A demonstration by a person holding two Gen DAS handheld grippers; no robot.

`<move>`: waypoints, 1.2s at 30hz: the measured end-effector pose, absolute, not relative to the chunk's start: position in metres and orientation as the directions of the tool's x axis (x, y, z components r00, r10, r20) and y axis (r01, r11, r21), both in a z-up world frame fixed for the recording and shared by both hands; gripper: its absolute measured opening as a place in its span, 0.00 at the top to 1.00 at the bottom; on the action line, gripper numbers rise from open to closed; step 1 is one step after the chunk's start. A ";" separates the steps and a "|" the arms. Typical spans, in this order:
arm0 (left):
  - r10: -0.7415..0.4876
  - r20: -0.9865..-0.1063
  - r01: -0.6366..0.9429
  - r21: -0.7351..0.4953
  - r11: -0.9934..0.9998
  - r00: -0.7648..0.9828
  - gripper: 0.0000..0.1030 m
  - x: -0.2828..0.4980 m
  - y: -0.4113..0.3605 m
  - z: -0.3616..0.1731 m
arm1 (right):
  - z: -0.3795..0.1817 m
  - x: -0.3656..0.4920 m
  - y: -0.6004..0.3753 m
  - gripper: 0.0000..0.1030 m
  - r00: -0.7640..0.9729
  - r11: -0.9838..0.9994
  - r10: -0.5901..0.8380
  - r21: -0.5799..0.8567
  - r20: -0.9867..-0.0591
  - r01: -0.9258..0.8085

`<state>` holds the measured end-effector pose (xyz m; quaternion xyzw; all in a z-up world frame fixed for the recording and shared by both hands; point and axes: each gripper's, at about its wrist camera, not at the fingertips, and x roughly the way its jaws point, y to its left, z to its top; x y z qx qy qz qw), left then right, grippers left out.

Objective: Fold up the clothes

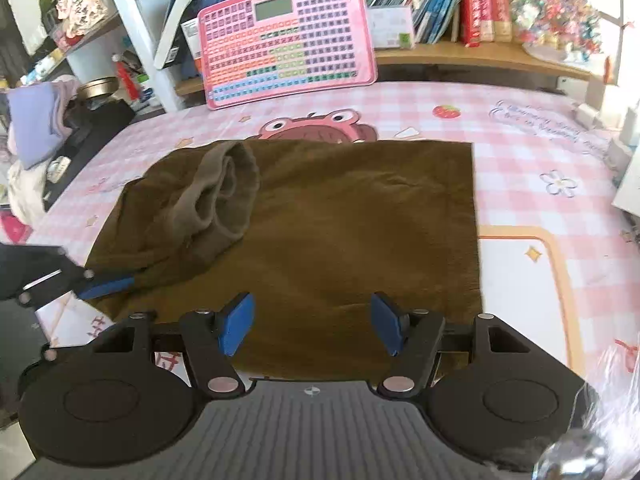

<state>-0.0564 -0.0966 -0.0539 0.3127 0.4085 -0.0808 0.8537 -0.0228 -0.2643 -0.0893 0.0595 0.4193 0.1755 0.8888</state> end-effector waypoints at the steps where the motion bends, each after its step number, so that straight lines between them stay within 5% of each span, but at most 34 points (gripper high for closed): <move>1: 0.098 -0.750 0.343 0.410 0.845 0.654 0.65 -0.058 -0.088 -0.044 | -0.091 -0.019 -0.263 0.36 0.568 0.921 0.389 0.280 -0.725 -0.273; 5: 0.033 -0.699 0.025 0.072 0.997 0.714 0.43 -0.068 -0.032 -0.007 | -0.097 0.003 -0.253 0.27 0.473 0.853 0.523 0.433 -0.709 -0.292; 14: 0.010 -0.576 -0.425 -0.591 0.686 0.817 0.33 -0.111 0.056 -0.006 | -0.125 0.069 -0.216 0.20 0.355 0.673 0.704 0.738 -0.616 -0.054; 17: 0.011 -0.588 -0.443 -0.596 0.669 0.808 0.34 -0.106 0.067 -0.011 | -0.131 0.080 -0.210 0.30 0.378 0.631 0.711 0.775 -0.593 0.030; 18: 0.017 -0.583 -0.439 -0.592 0.676 0.812 0.34 -0.103 0.071 -0.009 | -0.131 0.082 -0.207 0.62 0.377 0.640 0.700 0.767 -0.607 0.047; 19: 0.019 -0.573 -0.426 -0.586 0.689 0.819 0.34 -0.101 0.074 -0.007 | -0.131 0.083 -0.204 0.75 0.359 0.646 0.697 0.761 -0.620 0.061; 21: 0.008 -0.561 -0.395 -0.573 0.718 0.828 0.34 -0.096 0.075 -0.003 | -0.124 0.076 -0.206 0.78 0.332 0.556 0.770 0.828 -0.544 0.068; 25: -0.047 -0.574 -0.338 -0.545 0.768 0.818 0.34 -0.085 0.069 -0.004 | -0.122 0.058 -0.222 0.78 0.371 0.377 0.843 0.920 -0.390 0.109; 28: -0.088 -0.585 -0.292 -0.523 0.801 0.806 0.34 -0.077 0.064 -0.005 | -0.149 0.065 -0.223 0.76 0.377 0.500 0.750 0.839 -0.543 0.214; 36: -0.142 -0.605 -0.209 -0.472 0.856 0.784 0.32 -0.065 0.052 -0.005 | -0.142 0.049 -0.230 0.53 0.402 0.503 0.746 0.845 -0.531 0.183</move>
